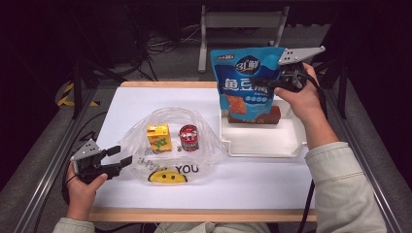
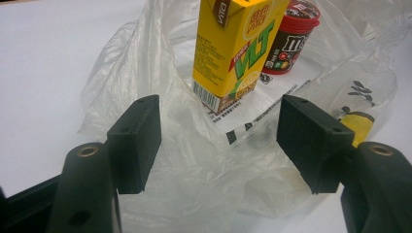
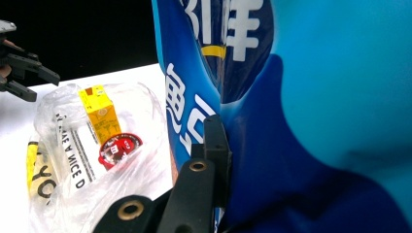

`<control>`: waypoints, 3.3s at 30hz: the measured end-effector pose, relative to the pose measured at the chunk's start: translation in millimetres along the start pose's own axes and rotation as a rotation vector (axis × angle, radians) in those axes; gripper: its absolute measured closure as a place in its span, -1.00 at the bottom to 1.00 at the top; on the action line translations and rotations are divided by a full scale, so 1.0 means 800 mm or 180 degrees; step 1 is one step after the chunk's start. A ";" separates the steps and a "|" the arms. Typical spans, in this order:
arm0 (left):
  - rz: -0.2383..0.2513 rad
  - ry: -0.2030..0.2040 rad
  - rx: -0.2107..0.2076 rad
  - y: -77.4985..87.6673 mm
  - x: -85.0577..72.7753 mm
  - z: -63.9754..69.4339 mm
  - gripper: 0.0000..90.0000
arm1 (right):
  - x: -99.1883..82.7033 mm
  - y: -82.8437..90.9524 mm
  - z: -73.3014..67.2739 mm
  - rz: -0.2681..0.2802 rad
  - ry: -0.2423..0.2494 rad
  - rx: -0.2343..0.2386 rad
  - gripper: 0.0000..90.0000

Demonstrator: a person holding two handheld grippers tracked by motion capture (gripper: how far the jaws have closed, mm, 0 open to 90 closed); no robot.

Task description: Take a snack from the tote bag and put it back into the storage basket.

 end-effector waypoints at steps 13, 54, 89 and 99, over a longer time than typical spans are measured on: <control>-0.0004 0.0018 0.0002 -0.001 0.000 0.001 -0.25 | -0.031 -0.005 0.007 -0.0074 -0.0148 0.0010 0.97; -0.0002 0.0005 -0.0006 -0.001 0.000 0.000 -0.25 | -0.105 -0.045 0.022 -0.0094 -0.0444 0.0146 0.97; -0.0015 -0.0006 -0.0013 -0.002 -0.001 0.002 -0.25 | -0.125 -0.050 0.044 -0.0091 -0.0266 0.0407 0.90; -0.0010 -0.0008 -0.0023 -0.003 0.000 0.003 -0.26 | -0.131 -0.043 0.046 -0.0114 -0.0248 0.0305 0.75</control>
Point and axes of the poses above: each handheld gripper's, and its own axes: y roughly backward along the jaws, x roughly out of its top, z roughly to its right, the point moved 9 cm from there along -y, roughly forward along the jaws, and after that the axes turned 10 degrees about x, right-handed, at the moved point
